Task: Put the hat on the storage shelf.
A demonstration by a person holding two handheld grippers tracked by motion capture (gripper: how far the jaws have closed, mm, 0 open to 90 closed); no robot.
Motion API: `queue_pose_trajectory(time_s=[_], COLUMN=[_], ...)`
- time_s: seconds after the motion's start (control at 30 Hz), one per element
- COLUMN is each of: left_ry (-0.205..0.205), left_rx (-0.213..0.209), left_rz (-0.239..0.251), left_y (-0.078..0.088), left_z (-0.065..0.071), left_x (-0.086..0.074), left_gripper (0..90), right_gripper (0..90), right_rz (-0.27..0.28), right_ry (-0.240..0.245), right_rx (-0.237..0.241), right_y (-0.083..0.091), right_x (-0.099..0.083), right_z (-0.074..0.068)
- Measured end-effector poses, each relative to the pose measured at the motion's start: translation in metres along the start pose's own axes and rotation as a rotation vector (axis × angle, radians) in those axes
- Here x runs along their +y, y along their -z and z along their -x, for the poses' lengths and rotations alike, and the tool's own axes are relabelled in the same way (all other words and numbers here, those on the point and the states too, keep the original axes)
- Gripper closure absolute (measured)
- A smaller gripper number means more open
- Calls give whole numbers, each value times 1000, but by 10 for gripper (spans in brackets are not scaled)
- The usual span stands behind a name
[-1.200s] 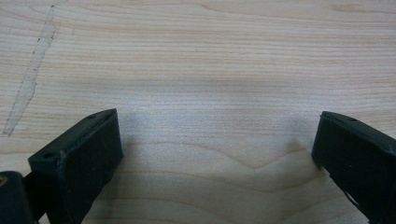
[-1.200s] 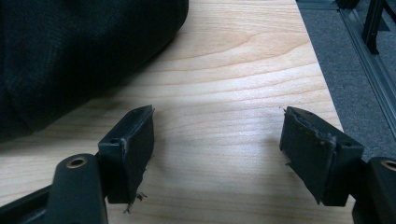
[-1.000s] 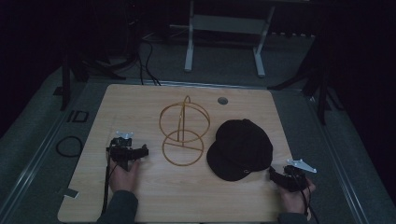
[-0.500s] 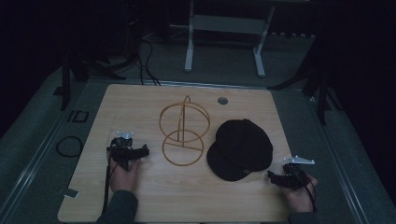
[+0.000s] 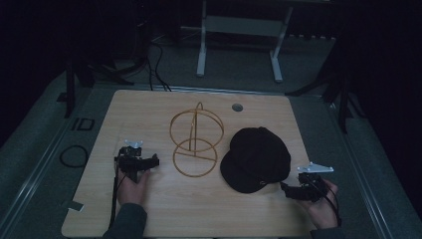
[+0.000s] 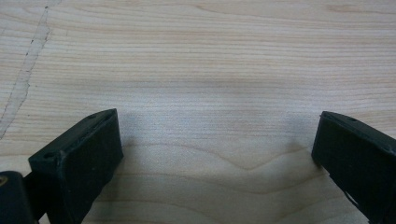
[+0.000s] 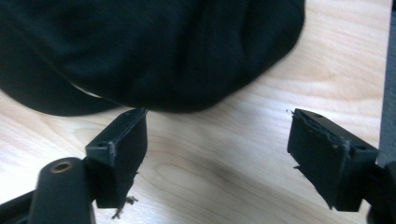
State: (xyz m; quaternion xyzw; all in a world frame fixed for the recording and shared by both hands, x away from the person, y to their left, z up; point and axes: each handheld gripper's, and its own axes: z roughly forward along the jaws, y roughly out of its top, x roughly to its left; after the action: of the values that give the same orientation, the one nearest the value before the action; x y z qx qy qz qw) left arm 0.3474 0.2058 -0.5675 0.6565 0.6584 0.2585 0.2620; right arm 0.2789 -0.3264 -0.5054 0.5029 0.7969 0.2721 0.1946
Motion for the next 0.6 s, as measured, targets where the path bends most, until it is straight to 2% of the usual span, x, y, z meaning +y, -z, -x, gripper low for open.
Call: queue_pose_trajectory(time_s=[0.2, 0.6], left_ry=[0, 1], left_rx=[0, -1], left_rz=[0, 2], left_y=[0, 0], left_z=[1, 1], left_x=[0, 0], left_gripper=[13, 12], right_gripper=[140, 114], right_rz=[6, 3], right_ry=[36, 106], right_rx=[48, 52], right_y=[5, 4], right_x=[14, 43], right_z=[-5, -13])
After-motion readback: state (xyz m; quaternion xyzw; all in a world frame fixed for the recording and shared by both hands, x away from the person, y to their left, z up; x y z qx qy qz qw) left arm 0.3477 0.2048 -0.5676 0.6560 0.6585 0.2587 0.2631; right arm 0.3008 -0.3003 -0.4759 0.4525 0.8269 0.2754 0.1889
